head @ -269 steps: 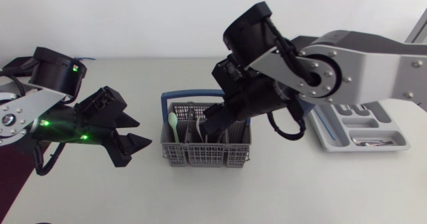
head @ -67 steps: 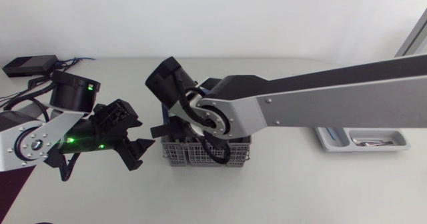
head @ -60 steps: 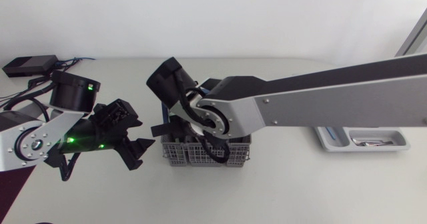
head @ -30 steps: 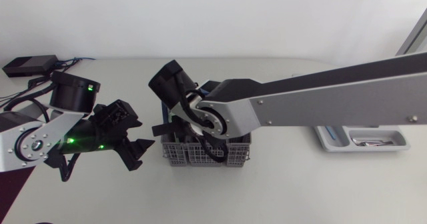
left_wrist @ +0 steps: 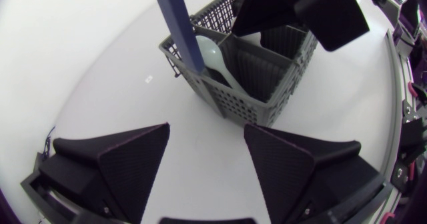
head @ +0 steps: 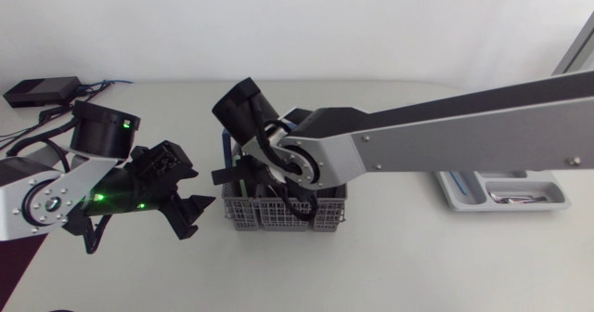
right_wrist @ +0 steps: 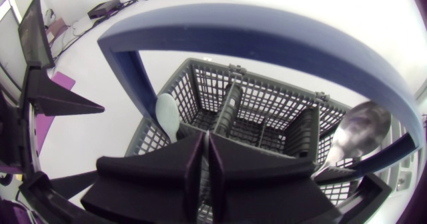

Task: Unload the cutlery basket into the drawer organizer.

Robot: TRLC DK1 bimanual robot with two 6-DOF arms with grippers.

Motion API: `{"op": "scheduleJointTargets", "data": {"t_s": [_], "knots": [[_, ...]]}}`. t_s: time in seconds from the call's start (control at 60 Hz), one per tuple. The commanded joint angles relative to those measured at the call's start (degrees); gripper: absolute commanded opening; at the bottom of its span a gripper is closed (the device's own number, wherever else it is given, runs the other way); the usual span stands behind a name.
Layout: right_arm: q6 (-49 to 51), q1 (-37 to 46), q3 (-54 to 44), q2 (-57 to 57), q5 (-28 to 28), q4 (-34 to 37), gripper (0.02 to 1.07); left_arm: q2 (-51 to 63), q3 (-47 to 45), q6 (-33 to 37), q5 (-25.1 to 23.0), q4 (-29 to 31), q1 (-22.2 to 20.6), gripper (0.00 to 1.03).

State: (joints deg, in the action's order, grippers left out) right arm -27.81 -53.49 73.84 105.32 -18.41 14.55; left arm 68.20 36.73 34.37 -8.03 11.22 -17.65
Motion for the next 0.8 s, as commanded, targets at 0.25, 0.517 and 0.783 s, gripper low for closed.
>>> {"op": "scheduleJointTargets", "data": {"t_s": [0.25, 0.517, 0.783], "knots": [[2.85, -0.91, -5.73, -5.83, 0.05, -0.92, 0.08, 0.97, -1.93, 0.87, 0.3, -0.59, 0.51, 0.78], [4.35, -1.7, -9.24, -10.13, 1.01, -2.33, 0.08, 0.97, -2.1, 0.52, 0.3, -0.68, 0.07, 0.78], [4.87, -1.61, -13.55, -14.44, 6.99, -5.49, 0.08, 0.97, -2.01, 0.35, 0.3, -0.68, -0.37, 0.78]]}}
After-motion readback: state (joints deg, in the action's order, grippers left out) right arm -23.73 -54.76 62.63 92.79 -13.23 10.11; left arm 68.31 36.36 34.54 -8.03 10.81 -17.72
